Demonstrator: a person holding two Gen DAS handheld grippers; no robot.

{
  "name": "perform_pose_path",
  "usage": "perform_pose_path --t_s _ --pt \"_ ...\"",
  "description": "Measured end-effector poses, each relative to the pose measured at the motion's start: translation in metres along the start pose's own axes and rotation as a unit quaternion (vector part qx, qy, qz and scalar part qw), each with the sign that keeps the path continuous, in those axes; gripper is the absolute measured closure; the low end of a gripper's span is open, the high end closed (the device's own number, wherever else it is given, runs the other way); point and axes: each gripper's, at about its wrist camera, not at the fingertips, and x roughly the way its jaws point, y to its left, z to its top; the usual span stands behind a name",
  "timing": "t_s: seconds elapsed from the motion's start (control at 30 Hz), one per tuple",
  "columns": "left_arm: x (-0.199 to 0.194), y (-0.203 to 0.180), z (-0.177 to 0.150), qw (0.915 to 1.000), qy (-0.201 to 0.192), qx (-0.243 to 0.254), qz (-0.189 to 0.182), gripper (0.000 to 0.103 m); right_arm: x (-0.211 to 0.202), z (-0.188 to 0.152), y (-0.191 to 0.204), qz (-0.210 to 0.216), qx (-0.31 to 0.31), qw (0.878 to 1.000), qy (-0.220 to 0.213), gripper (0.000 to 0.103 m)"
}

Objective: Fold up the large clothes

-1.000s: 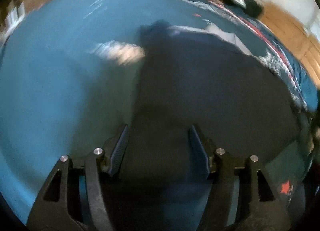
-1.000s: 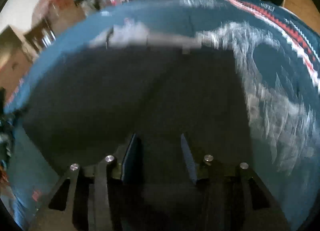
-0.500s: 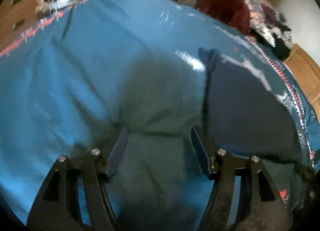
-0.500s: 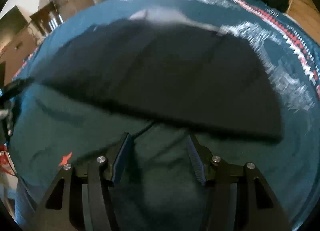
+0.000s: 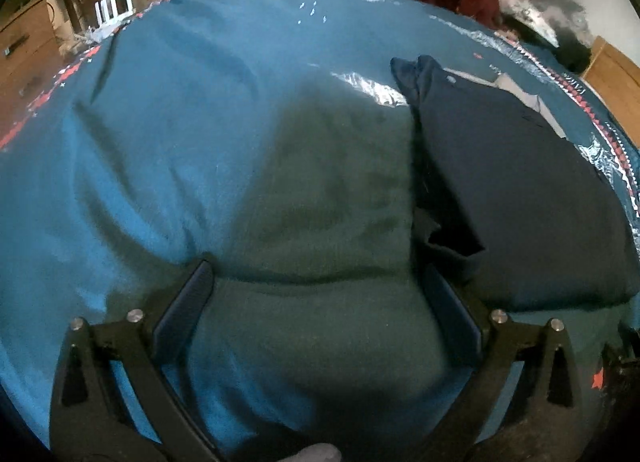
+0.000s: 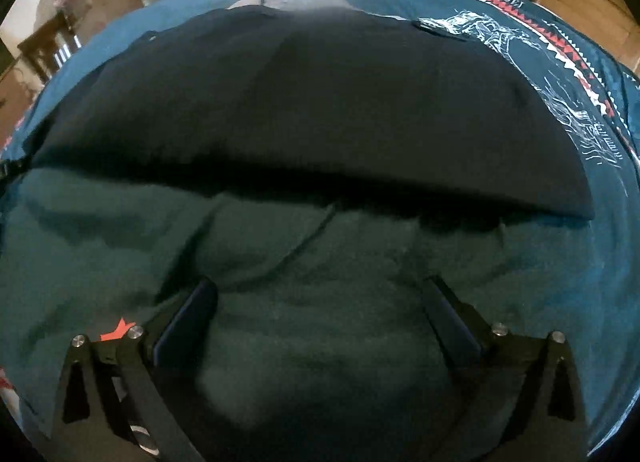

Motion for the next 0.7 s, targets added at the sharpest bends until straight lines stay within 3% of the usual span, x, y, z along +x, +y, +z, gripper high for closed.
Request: perform_pose_path --t_s 0.17,0.7 --pt "-0.002 -0.001 -0.003 0.9999 -0.011 0.004 0.006 0.0 0.002 0.001 -0.002 -0.009 0.015 1.0 -0.015 0.0" --pt "-0.001 0.001 -0.003 0.9998 -0.019 0.0 -0.005 0.0 0.01 0.02 -0.002 -0.036 0.026 0.998 0.04 0.0"
